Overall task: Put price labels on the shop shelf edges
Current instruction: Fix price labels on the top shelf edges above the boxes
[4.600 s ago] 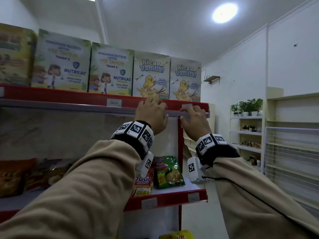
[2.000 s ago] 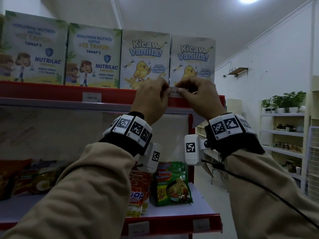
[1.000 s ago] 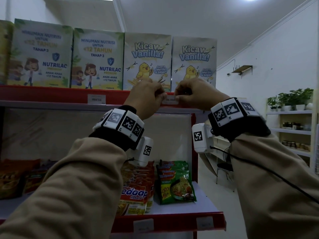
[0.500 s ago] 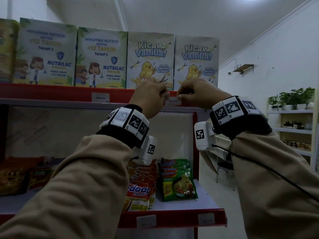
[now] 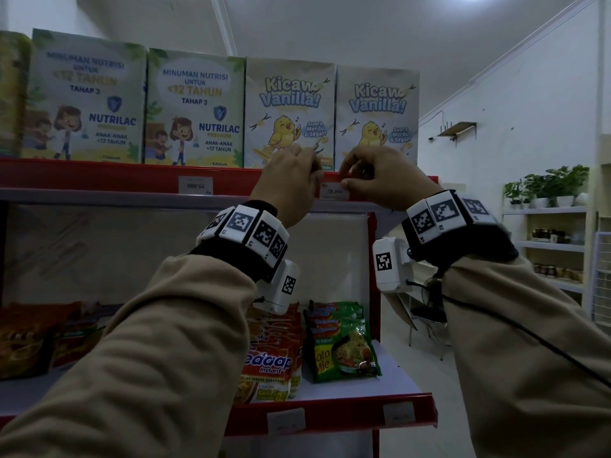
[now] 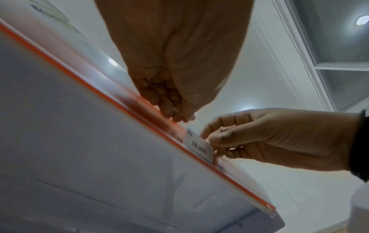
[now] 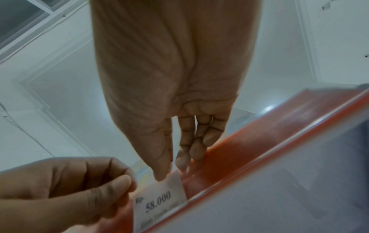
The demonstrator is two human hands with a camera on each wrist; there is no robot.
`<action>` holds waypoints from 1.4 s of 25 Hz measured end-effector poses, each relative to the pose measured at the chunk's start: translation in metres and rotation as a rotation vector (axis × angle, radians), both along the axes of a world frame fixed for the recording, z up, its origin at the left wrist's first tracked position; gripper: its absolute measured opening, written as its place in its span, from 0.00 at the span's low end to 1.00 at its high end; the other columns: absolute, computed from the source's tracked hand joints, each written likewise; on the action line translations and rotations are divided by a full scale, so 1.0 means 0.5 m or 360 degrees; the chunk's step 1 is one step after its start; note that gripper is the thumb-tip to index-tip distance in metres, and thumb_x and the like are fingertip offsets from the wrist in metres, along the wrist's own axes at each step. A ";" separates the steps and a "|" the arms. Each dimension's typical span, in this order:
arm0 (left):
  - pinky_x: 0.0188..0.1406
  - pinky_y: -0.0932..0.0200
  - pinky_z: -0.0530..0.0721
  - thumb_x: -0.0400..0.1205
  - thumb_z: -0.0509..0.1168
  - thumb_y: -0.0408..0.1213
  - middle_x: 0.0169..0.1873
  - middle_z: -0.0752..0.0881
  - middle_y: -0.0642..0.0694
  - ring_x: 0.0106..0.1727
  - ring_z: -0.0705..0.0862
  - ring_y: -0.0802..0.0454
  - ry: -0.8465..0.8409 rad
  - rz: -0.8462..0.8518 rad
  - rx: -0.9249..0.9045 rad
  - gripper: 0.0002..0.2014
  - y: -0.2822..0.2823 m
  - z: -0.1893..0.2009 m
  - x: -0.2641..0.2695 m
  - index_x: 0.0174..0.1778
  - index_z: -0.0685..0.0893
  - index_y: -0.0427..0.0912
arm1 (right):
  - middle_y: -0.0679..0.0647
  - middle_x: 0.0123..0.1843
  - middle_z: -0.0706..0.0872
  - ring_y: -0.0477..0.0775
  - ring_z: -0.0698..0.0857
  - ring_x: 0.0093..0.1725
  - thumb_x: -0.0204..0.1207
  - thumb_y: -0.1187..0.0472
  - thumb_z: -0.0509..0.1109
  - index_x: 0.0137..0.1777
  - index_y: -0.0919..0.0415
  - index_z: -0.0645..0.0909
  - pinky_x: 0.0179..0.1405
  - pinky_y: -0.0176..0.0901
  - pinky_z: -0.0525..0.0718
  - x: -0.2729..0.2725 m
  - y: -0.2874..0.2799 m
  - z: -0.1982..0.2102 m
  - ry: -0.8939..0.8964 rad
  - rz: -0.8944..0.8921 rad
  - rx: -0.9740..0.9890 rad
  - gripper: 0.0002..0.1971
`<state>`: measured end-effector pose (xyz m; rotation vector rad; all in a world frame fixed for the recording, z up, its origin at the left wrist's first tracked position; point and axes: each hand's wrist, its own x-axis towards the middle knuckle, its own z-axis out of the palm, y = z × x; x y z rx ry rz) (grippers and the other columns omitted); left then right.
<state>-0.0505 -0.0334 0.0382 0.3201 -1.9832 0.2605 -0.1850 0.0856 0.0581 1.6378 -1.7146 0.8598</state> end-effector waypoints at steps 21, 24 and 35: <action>0.58 0.47 0.71 0.82 0.62 0.39 0.60 0.76 0.40 0.62 0.71 0.41 0.0087 0.0659 -0.0180 0.16 -0.154 -0.057 0.286 0.66 0.77 0.44 | 0.54 0.57 0.79 0.61 0.72 0.63 0.73 0.42 0.66 0.55 0.52 0.77 0.62 0.59 0.71 0.266 -0.226 -0.042 0.0184 -0.0114 -0.0345 0.17; 0.58 0.49 0.70 0.82 0.62 0.38 0.59 0.77 0.41 0.61 0.73 0.41 0.0093 0.0654 -0.0180 0.15 -0.158 -0.053 0.294 0.64 0.79 0.43 | 0.55 0.60 0.78 0.62 0.70 0.65 0.71 0.41 0.68 0.56 0.52 0.75 0.63 0.59 0.68 0.275 -0.243 -0.045 0.0177 -0.0181 -0.0355 0.20; 0.62 0.45 0.70 0.79 0.67 0.44 0.63 0.74 0.40 0.64 0.70 0.40 -0.0029 0.0709 -0.0082 0.19 -0.166 -0.030 0.316 0.64 0.75 0.42 | 0.58 0.59 0.77 0.60 0.72 0.62 0.71 0.54 0.71 0.58 0.58 0.79 0.62 0.50 0.71 0.316 -0.255 -0.026 0.0331 0.0044 -0.0226 0.17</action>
